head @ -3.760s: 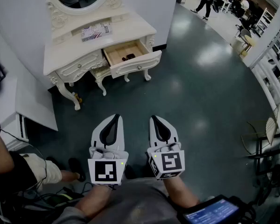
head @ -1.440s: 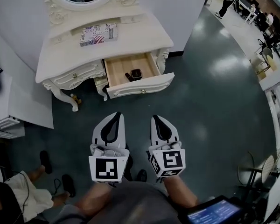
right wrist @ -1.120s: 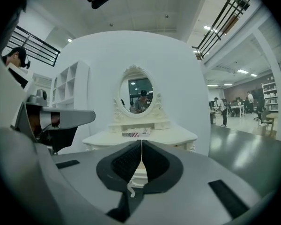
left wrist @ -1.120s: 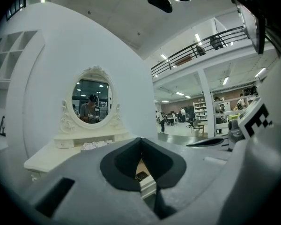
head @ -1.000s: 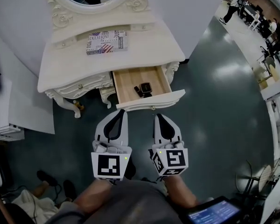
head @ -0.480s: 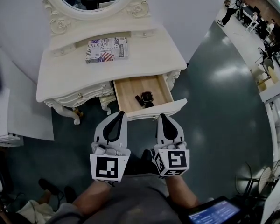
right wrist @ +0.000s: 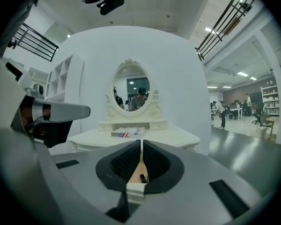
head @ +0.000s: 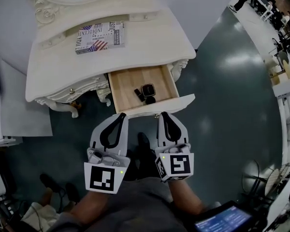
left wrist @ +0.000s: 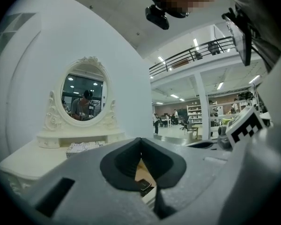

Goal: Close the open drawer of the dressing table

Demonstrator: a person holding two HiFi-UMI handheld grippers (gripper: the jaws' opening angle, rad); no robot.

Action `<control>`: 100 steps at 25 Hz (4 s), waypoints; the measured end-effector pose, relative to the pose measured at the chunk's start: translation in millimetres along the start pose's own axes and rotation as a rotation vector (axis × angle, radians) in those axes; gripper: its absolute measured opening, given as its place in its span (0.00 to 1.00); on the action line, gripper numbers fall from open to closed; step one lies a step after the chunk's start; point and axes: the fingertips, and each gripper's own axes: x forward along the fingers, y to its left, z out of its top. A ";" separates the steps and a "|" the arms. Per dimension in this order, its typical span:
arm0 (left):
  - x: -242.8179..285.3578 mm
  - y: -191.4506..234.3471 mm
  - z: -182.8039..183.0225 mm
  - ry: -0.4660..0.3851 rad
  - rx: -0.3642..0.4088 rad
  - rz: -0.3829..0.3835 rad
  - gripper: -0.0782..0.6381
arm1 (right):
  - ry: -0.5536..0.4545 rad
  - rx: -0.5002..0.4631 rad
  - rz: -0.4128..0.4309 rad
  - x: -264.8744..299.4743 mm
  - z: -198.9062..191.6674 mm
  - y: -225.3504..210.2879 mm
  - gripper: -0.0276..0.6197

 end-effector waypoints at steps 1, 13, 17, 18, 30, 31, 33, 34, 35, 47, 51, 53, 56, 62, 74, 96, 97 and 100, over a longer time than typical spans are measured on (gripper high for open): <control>4.9 1.8 -5.8 0.012 -0.011 0.006 0.13 | 0.013 -0.004 0.001 4.0 -6.1 -2.6 0.07; 30.0 8.3 -82.3 0.134 -0.056 0.037 0.13 | 0.173 0.004 0.035 28.8 -97.3 -20.6 0.26; 35.2 5.2 -102.2 0.169 -0.065 0.043 0.13 | 0.221 0.030 0.061 34.0 -126.4 -22.5 0.33; 35.5 5.1 -107.3 0.179 -0.067 0.043 0.13 | 0.230 0.036 0.066 34.9 -133.8 -22.7 0.33; 47.3 5.1 -142.2 0.225 -0.105 0.041 0.13 | 0.320 0.073 0.074 51.2 -185.9 -33.6 0.35; 48.5 5.2 -143.8 0.231 -0.107 0.041 0.13 | 0.325 0.073 0.073 52.2 -187.7 -34.7 0.35; 53.4 9.0 -147.2 0.241 -0.111 0.043 0.13 | 0.325 0.068 0.069 57.1 -188.6 -36.7 0.35; 56.6 12.2 -148.8 0.245 -0.111 0.044 0.13 | 0.324 0.064 0.068 60.7 -188.4 -37.1 0.35; 59.2 15.1 -150.2 0.247 -0.112 0.046 0.13 | 0.323 0.062 0.069 63.8 -188.3 -37.1 0.35; 60.1 19.6 -149.3 0.243 -0.118 0.078 0.13 | 0.328 0.051 0.091 73.0 -184.9 -36.5 0.35; 60.8 20.5 -149.2 0.241 -0.121 0.082 0.13 | 0.334 0.045 0.091 73.0 -186.3 -36.2 0.35; 60.8 21.0 -150.0 0.244 -0.121 0.082 0.13 | 0.332 0.040 0.086 73.6 -186.1 -37.3 0.35; 61.3 21.5 -150.4 0.246 -0.124 0.086 0.13 | 0.330 0.035 0.084 74.7 -184.6 -38.3 0.35; 65.8 20.5 -150.5 0.251 -0.132 0.083 0.13 | 0.333 0.027 0.080 79.7 -183.0 -40.5 0.35; 75.3 29.8 -148.5 0.248 -0.131 0.096 0.13 | 0.341 0.015 0.090 94.7 -180.5 -42.1 0.35; 85.4 45.2 -143.2 0.239 -0.119 0.128 0.13 | 0.359 0.002 0.124 118.8 -177.4 -42.0 0.35; 86.2 45.7 -143.6 0.240 -0.119 0.128 0.13 | 0.360 0.002 0.127 120.6 -177.3 -42.0 0.35; 87.9 47.9 -143.7 0.242 -0.116 0.132 0.13 | 0.359 0.013 0.123 124.3 -177.7 -42.8 0.35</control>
